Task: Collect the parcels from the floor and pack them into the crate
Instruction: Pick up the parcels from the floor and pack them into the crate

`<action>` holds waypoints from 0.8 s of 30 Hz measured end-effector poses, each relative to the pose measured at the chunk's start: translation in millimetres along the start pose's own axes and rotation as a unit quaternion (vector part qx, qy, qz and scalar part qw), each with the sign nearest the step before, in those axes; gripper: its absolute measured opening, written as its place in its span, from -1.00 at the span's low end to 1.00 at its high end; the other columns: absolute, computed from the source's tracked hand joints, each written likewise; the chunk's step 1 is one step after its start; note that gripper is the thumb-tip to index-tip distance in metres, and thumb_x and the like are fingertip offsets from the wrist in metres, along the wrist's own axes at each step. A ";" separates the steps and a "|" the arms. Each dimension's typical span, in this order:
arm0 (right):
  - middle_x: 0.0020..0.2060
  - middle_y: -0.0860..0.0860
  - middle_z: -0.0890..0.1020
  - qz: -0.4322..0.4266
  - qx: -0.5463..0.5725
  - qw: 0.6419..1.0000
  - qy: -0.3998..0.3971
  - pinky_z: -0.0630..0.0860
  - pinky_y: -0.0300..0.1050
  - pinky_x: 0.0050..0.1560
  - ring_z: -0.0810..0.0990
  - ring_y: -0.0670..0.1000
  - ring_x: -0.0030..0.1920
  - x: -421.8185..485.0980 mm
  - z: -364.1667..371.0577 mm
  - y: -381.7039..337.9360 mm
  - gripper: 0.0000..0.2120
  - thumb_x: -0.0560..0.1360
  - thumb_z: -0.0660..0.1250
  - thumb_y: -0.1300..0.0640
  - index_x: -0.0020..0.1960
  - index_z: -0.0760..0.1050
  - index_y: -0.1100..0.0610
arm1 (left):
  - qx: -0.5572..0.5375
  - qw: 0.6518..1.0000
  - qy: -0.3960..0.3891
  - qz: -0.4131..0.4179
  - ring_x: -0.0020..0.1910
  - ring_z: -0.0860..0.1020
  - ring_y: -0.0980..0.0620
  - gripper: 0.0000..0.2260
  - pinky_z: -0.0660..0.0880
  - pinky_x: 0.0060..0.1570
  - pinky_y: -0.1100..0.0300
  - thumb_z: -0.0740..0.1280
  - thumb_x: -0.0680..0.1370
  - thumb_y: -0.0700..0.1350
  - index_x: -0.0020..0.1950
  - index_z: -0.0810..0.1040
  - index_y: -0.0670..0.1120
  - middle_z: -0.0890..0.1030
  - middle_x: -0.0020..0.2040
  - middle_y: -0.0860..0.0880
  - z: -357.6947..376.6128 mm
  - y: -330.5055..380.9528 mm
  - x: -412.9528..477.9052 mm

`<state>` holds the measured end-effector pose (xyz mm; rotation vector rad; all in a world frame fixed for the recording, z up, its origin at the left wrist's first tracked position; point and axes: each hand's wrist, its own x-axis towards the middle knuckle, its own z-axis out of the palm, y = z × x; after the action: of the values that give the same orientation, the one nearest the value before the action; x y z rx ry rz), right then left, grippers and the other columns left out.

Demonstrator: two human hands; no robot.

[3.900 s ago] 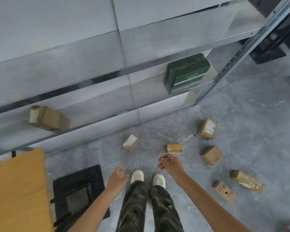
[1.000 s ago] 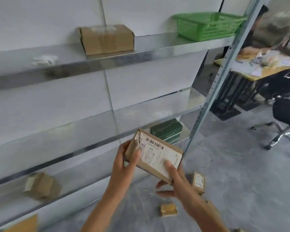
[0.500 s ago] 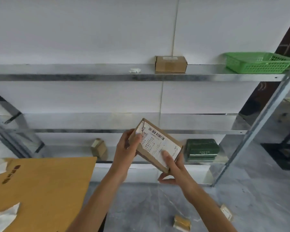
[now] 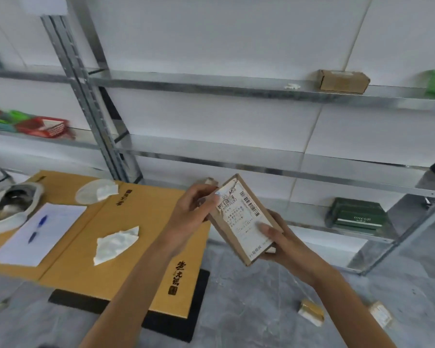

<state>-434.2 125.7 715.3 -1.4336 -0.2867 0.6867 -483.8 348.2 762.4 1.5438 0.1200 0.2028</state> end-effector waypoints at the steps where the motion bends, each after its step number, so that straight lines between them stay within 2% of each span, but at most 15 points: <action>1: 0.09 0.03 0.66 0.003 -0.001 1.000 -0.004 0.61 0.00 0.03 0.62 0.03 0.14 -0.7 21.4 5.4 -0.34 0.34 0.43 -0.22 0.35 0.26 -0.12 | -0.008 1.000 0.016 -0.010 0.05 0.59 0.05 -0.64 0.56 -0.18 0.26 0.41 0.34 0.11 0.08 0.52 0.04 0.60 0.07 -0.03 -16.6 -2.9 -12.6; 3: 0.07 0.04 0.67 0.012 0.020 1.000 0.006 0.61 -0.04 -0.01 0.64 0.04 0.11 -2.3 65.5 17.0 -0.35 0.33 0.47 -0.19 0.31 0.31 -0.03 | -0.041 0.995 0.081 -0.038 0.13 0.54 0.03 -0.56 0.55 -0.17 0.24 0.43 0.32 0.12 0.13 0.44 0.04 0.52 0.18 0.00 -47.1 -10.4 -35.1; 6: -0.01 0.05 0.69 0.030 0.069 0.996 0.048 0.62 -0.05 -0.09 0.67 0.05 0.05 -8.2 127.2 34.1 -0.34 0.29 0.48 -0.16 0.27 0.34 0.07 | -0.083 0.983 0.144 -0.080 0.15 0.51 0.06 -0.58 0.55 0.04 0.01 0.42 0.36 0.07 0.13 0.37 0.01 0.49 0.19 -0.03 -83.5 -20.6 -66.7; 7: -0.03 0.05 0.70 0.035 0.077 0.995 0.056 0.63 -0.04 -0.09 0.68 0.05 0.03 -12.4 145.0 40.6 -0.33 0.27 0.47 -0.16 0.26 0.34 0.08 | -0.084 0.982 0.144 -0.089 0.11 0.54 0.09 -0.59 0.55 0.06 -0.01 0.41 0.39 0.06 0.14 0.36 -0.01 0.51 0.15 -0.02 -92.6 -24.1 -78.5; 9: -0.03 0.07 0.70 0.045 0.087 0.993 0.064 0.64 0.01 -0.05 0.68 0.06 0.02 -22.7 173.5 54.0 -0.33 0.27 0.46 -0.16 0.26 0.33 0.08 | -0.082 0.984 0.127 -0.097 -0.01 0.58 0.19 -0.57 0.59 -0.03 0.05 0.39 0.39 0.10 0.15 0.35 -0.02 0.56 0.04 0.04 -106.3 -28.4 -103.1; 11: 0.01 0.11 0.68 0.052 0.099 0.991 0.073 0.63 0.07 0.00 0.68 0.08 0.02 -34.2 193.6 64.9 -0.35 0.29 0.43 -0.16 0.26 0.33 0.08 | -0.043 0.988 0.111 -0.103 0.09 0.54 0.17 -0.49 0.57 -0.05 0.09 0.39 0.28 0.21 0.12 0.36 0.04 0.54 0.07 0.08 -117.6 -30.8 -125.5; 14: -0.03 0.06 0.69 0.041 0.070 0.994 0.080 0.64 0.03 -0.06 0.69 0.02 -0.01 -51.3 210.1 77.4 -0.35 0.24 0.43 -0.19 0.23 0.35 0.05 | 0.045 0.981 0.136 -0.129 0.19 0.48 0.05 -0.45 0.51 0.09 0.02 0.40 0.19 0.29 0.03 0.33 0.08 0.51 0.16 0.01 -127.3 -36.4 -154.2; 17: -0.05 0.02 0.69 0.039 0.018 0.997 0.061 0.64 -0.05 -0.10 0.69 -0.03 -0.03 -68.7 220.7 91.5 -0.37 0.22 0.42 -0.21 0.19 0.37 0.03 | 0.064 0.969 0.187 -0.148 0.07 0.55 0.00 -0.58 0.55 0.01 -0.04 0.42 0.35 0.18 -0.04 0.29 0.01 0.55 0.06 -0.07 -131.6 -46.6 -181.7; 20: 0.02 0.06 0.66 0.063 0.008 0.997 0.041 0.63 -0.07 -0.08 0.68 -0.03 0.00 -88.9 229.2 105.8 -0.40 0.27 0.39 -0.18 0.23 0.37 0.02 | 0.053 0.960 0.198 -0.188 -0.05 0.56 0.06 -0.66 0.55 0.02 -0.09 0.38 0.43 0.13 -0.03 0.30 0.00 0.53 -0.03 -0.03 -134.5 -54.0 -216.0; 24: 0.11 0.06 0.63 0.090 0.048 0.994 0.040 0.62 -0.05 -0.02 0.64 -0.02 0.07 -115.5 242.3 124.7 -0.36 0.37 0.37 -0.07 0.38 0.27 0.05 | 0.036 0.955 0.180 -0.232 0.09 0.55 0.08 -0.64 0.54 0.07 -0.03 0.36 0.45 0.14 0.06 0.38 -0.06 0.56 0.06 0.03 -147.1 -62.4 -260.5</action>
<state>-694.9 251.9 655.0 -1.4013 -0.0615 0.7775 -765.0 437.8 683.2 1.4941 0.7777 0.1046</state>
